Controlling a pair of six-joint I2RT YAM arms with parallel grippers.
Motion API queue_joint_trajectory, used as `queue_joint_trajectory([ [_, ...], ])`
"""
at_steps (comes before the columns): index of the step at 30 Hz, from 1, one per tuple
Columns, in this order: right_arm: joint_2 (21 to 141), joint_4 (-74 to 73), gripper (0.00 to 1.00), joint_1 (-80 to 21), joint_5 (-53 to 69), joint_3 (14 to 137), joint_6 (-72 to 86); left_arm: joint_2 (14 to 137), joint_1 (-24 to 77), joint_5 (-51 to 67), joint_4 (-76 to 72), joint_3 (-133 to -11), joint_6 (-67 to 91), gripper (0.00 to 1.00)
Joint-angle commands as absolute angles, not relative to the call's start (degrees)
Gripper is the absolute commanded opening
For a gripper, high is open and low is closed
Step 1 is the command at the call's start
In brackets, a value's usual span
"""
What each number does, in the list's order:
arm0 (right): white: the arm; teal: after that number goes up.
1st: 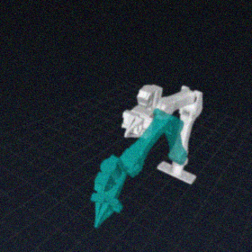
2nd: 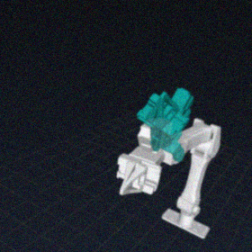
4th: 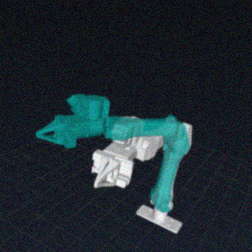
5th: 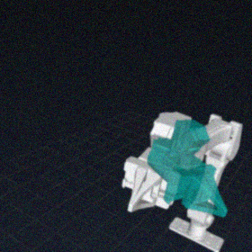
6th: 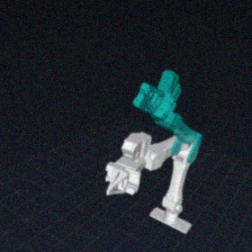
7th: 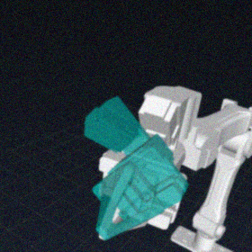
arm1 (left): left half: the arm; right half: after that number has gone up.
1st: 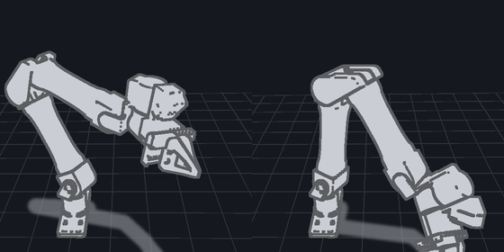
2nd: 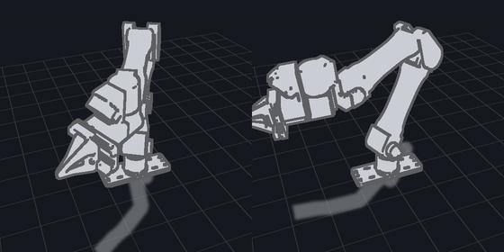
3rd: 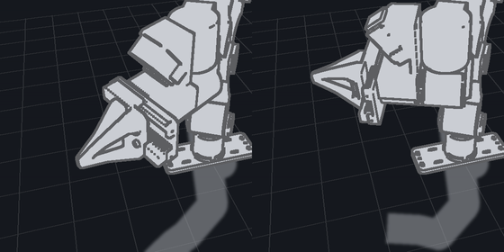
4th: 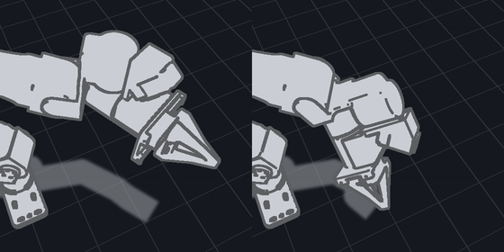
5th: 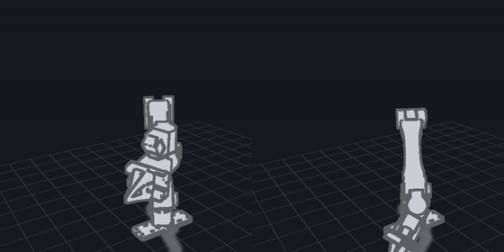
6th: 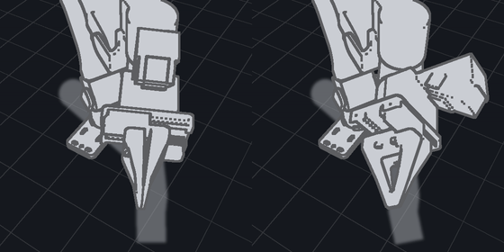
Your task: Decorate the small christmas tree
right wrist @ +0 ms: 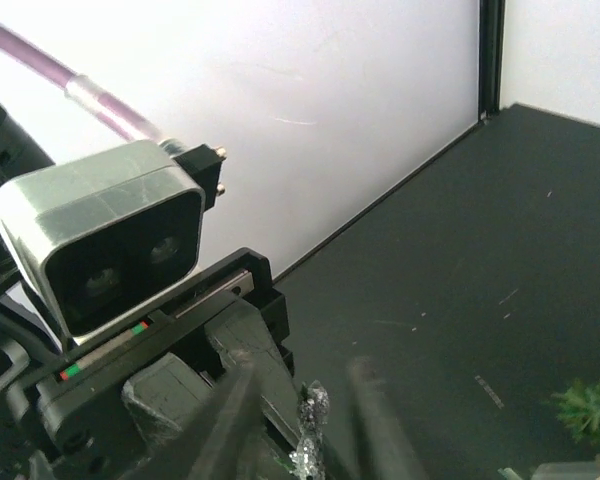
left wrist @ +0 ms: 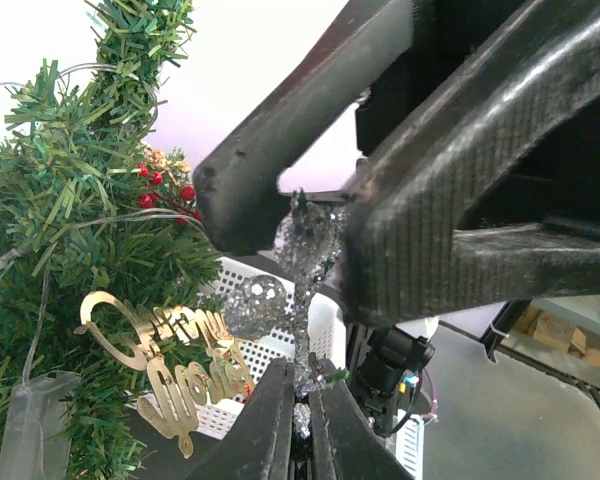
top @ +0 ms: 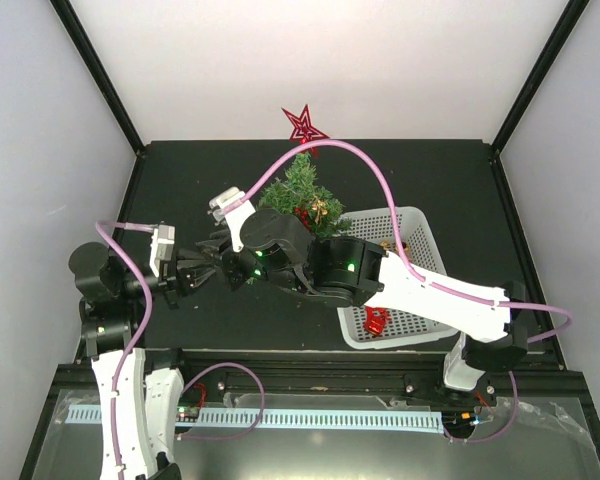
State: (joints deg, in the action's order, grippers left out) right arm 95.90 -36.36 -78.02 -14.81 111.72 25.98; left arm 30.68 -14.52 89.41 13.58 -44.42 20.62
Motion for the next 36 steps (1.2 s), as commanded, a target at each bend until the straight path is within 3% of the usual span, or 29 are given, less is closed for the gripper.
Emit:
queue_joint_trajectory([
  [1,93.72,-35.42,0.39,-78.17,-16.29,110.92,26.60,30.45,-14.41,92.14,12.08,-44.76,21.62,0.02],
  [7,87.07,-31.61,0.63,-78.22,-20.28,104.75,25.31,35.50,-14.41,91.61,14.79,-47.92,19.82,0.02],
  [11,81.34,-29.64,0.66,-78.22,-22.61,99.81,24.31,42.55,-14.06,88.59,27.23,-54.52,8.69,0.02],
  [14,77.20,-29.05,0.67,-78.18,-24.45,96.02,24.07,50.17,-8.34,75.93,50.38,-65.33,-13.52,0.01],
  [16,74.38,-29.22,0.68,-78.22,-25.27,93.82,24.21,55.08,-3.54,68.11,56.64,-70.53,-19.62,0.01],
  [27,51.67,-29.84,0.68,-78.21,-31.68,76.70,26.67,65.54,2.28,50.81,48.71,-73.21,-24.01,0.02],
  [36,48.56,-42.24,0.68,-78.20,-37.19,77.70,30.00,74.62,2.13,46.10,43.62,-77.74,-26.40,0.01],
])
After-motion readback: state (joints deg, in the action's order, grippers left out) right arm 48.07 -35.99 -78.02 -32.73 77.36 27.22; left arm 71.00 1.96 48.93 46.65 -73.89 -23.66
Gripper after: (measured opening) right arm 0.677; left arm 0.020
